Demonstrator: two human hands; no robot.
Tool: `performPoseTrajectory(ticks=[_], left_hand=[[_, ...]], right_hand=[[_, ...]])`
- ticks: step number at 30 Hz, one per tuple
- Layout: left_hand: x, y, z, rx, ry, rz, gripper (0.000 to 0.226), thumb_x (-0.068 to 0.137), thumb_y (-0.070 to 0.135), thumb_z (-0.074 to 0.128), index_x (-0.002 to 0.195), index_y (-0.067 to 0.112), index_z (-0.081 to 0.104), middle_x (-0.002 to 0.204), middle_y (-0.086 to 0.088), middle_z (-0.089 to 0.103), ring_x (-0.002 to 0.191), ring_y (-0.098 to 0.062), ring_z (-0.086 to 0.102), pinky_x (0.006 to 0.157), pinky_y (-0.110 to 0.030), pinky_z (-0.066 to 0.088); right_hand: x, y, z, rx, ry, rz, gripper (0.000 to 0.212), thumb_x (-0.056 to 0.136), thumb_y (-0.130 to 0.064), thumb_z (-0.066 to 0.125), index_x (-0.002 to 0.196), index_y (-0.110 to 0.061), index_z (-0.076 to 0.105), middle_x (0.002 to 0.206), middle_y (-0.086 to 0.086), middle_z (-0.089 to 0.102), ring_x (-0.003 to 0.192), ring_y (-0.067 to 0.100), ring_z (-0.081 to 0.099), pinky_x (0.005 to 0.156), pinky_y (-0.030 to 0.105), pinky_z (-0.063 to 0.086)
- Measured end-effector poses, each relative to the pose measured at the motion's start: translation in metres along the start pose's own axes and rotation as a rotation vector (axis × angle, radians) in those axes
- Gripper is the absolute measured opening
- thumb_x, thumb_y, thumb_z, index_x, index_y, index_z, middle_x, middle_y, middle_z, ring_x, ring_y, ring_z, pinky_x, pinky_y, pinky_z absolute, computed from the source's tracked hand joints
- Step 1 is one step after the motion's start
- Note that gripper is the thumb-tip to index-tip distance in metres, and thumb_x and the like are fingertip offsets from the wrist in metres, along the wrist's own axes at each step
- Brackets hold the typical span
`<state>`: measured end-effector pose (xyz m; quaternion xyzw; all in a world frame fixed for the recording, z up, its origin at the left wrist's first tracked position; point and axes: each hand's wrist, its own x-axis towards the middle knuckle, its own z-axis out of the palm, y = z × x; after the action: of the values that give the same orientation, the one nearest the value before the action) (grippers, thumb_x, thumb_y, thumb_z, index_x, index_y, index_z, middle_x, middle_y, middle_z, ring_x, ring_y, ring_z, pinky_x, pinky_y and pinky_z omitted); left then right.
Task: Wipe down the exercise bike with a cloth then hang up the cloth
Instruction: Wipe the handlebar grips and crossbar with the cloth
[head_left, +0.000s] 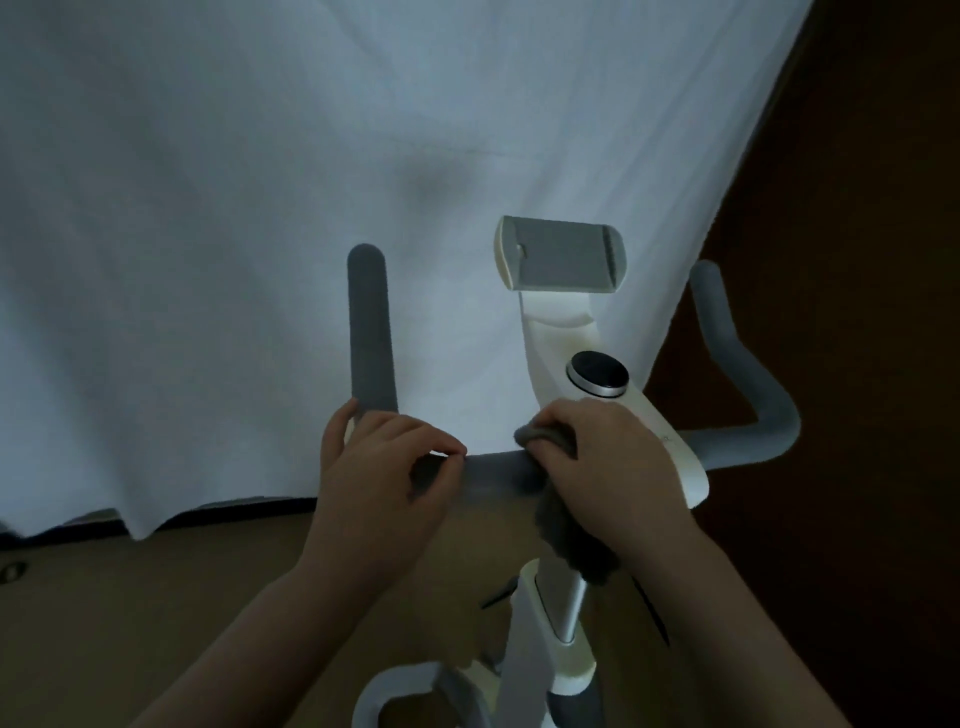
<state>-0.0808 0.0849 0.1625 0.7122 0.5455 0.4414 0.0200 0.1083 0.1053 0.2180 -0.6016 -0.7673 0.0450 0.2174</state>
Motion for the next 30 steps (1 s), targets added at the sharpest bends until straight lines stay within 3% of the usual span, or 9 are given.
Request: performPoseTrajectory(ticks=[5,7,11,15,20,24,26,28,30], left_hand=[[-0.005,0.007,0.003,-0.007,0.035,-0.059,0.035,0.085,0.046,0.040,0.083,0.030,0.071,0.085,0.019,0.065,0.089,0.001,0.053,0.114,-0.028,0.011],[-0.007,0.009,0.003,-0.002,0.043,-0.068,0.033,0.085,0.045,0.041,0.084,0.030,0.070,0.087,0.019,0.065,0.091,0.002,0.053,0.113,-0.023,0.008],[-0.010,0.014,0.007,0.008,0.063,-0.078,0.026,0.084,0.039,0.044,0.085,0.030,0.069,0.087,0.020,0.064,0.095,0.003,0.052,0.111,-0.029,0.014],[-0.014,0.015,0.006,-0.006,0.069,-0.067,0.027,0.085,0.037,0.046,0.089,0.027,0.070,0.090,0.018,0.066,0.098,0.004,0.050,0.112,-0.023,0.010],[-0.018,0.019,0.009,-0.024,0.067,-0.095,0.025,0.084,0.036,0.048,0.091,0.025,0.069,0.090,0.014,0.065,0.096,-0.004,0.056,0.106,-0.038,0.030],[-0.015,0.016,0.004,-0.015,0.022,-0.094,0.024,0.083,0.039,0.048,0.090,0.028,0.068,0.088,0.016,0.064,0.093,-0.004,0.057,0.105,-0.040,0.032],[-0.012,0.015,0.001,-0.032,0.012,-0.096,0.022,0.082,0.039,0.050,0.089,0.030,0.068,0.086,0.018,0.064,0.092,-0.002,0.057,0.105,-0.043,0.034],[-0.010,0.013,0.000,-0.061,0.007,-0.093,0.021,0.080,0.039,0.052,0.087,0.029,0.069,0.083,0.019,0.063,0.089,-0.001,0.056,0.101,-0.048,0.038],[-0.008,0.012,0.000,-0.076,0.005,-0.087,0.020,0.080,0.039,0.053,0.085,0.029,0.069,0.081,0.018,0.063,0.088,-0.002,0.055,0.102,-0.049,0.036]], right_hand=[[-0.003,0.012,0.001,0.084,-0.040,-0.106,0.019,0.094,-0.029,0.058,0.108,-0.025,0.070,0.102,-0.004,0.069,0.095,0.012,0.061,0.090,0.032,0.046],[-0.007,0.013,0.006,0.036,0.066,-0.056,0.018,0.094,-0.030,0.055,0.103,-0.025,0.068,0.096,-0.003,0.066,0.090,0.017,0.059,0.083,0.037,0.048],[-0.017,-0.008,0.031,0.046,0.254,-0.199,0.010,0.081,-0.022,0.061,0.085,-0.018,0.069,0.077,-0.001,0.067,0.069,0.019,0.061,0.067,0.030,0.047],[-0.010,0.016,0.024,0.088,0.163,-0.035,0.020,0.092,-0.031,0.052,0.098,-0.021,0.068,0.088,-0.001,0.065,0.083,0.020,0.059,0.076,0.037,0.049],[-0.030,-0.009,0.046,0.051,0.351,-0.159,0.021,0.080,-0.024,0.055,0.090,-0.013,0.070,0.083,0.003,0.068,0.072,0.021,0.061,0.064,0.033,0.050],[-0.019,0.014,0.048,0.060,0.317,-0.063,0.043,0.072,-0.034,0.057,0.092,0.001,0.071,0.084,0.016,0.069,0.073,0.034,0.066,0.070,0.048,0.055],[-0.023,0.008,0.048,0.073,0.347,-0.005,0.030,0.076,-0.027,0.060,0.092,-0.004,0.070,0.083,0.012,0.069,0.072,0.031,0.063,0.070,0.041,0.051],[-0.029,-0.012,0.047,0.064,0.376,-0.116,0.013,0.078,-0.019,0.063,0.087,-0.014,0.069,0.079,0.002,0.067,0.069,0.022,0.059,0.064,0.035,0.050],[-0.026,-0.019,0.038,0.119,0.334,-0.205,0.013,0.082,-0.021,0.059,0.089,-0.017,0.070,0.083,0.000,0.068,0.074,0.022,0.061,0.068,0.038,0.053]])
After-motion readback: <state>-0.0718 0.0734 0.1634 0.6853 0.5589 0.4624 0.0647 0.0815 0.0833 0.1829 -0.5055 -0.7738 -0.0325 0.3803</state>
